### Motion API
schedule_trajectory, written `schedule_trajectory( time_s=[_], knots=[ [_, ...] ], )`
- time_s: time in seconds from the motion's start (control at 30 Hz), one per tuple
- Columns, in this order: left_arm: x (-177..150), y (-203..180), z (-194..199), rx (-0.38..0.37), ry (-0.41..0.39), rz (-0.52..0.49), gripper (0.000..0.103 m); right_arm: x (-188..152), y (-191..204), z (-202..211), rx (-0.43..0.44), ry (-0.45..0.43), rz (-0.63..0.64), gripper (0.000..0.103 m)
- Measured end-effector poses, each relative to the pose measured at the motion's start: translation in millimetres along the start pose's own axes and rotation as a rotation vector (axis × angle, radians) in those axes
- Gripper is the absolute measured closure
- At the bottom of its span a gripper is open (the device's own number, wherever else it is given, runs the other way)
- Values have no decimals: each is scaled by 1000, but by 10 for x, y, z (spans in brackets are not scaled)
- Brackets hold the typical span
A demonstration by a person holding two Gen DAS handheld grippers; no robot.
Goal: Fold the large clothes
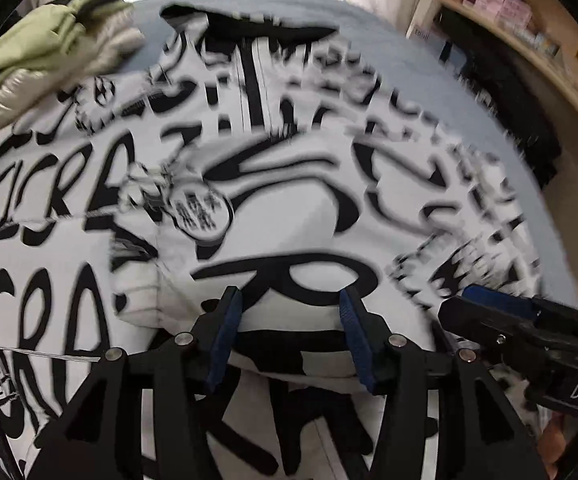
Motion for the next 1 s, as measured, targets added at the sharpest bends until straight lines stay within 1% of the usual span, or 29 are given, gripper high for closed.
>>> schedule_trajectory(
  time_s=[0.07,0.1,0.13,0.23,0.27,0.3,0.33,0.37,0.4,0.47,0.57,0.63,0.7,0.9,1.0],
  knots=[
    [-21,-6,-94,38,-8,-31,54,-25,-168,-117,-69,22,1,57],
    [-23,1,-102,47,-13,-40,54,-35,-229,-117,-86,21,-1,59],
    [-32,25,-92,54,-19,-45,54,-53,-334,-91,-107,13,-7,59],
    [-33,141,-56,41,-19,-38,54,-92,-769,122,-229,-47,-71,59],
    [-28,194,-46,29,-19,-34,54,-114,-941,206,-222,-68,-102,63],
    [-29,242,-22,19,-20,-28,54,-142,-1086,261,-155,-71,-135,78],
    [-37,277,1,8,-22,-23,54,-163,-1194,299,-123,-68,-162,85],
    [-38,299,8,3,-21,-20,54,-188,-1249,331,-105,-69,-179,95],
    [-48,311,33,1,-24,-16,54,-206,-1264,354,-93,-73,-185,96],
    [-59,312,59,7,-27,-5,54,-261,-1263,404,-134,-90,-201,94],
    [-76,298,92,22,-32,9,54,-294,-1235,412,-143,-98,-214,91],
    [-95,282,123,33,-38,6,54,-309,-1211,413,-149,-102,-220,88],
    [-115,274,160,42,-47,7,54,-318,-1207,425,-147,-107,-221,79],
    [-178,280,235,35,-63,28,52,-306,-1148,405,-147,-129,-236,66],
    [-201,281,233,44,-73,39,52,-323,-1141,384,-137,-138,-253,62]
  ],
)
Point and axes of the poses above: each gripper's, at about its wrist camera, not at the fingertips, and z roughly against the way its jaws point, y to its left, x to its top, the point moved 4 cm from there along -z, roughly the way its jaws point, and after that the axes turned 15 degrees about y, right-handed, at the moved point
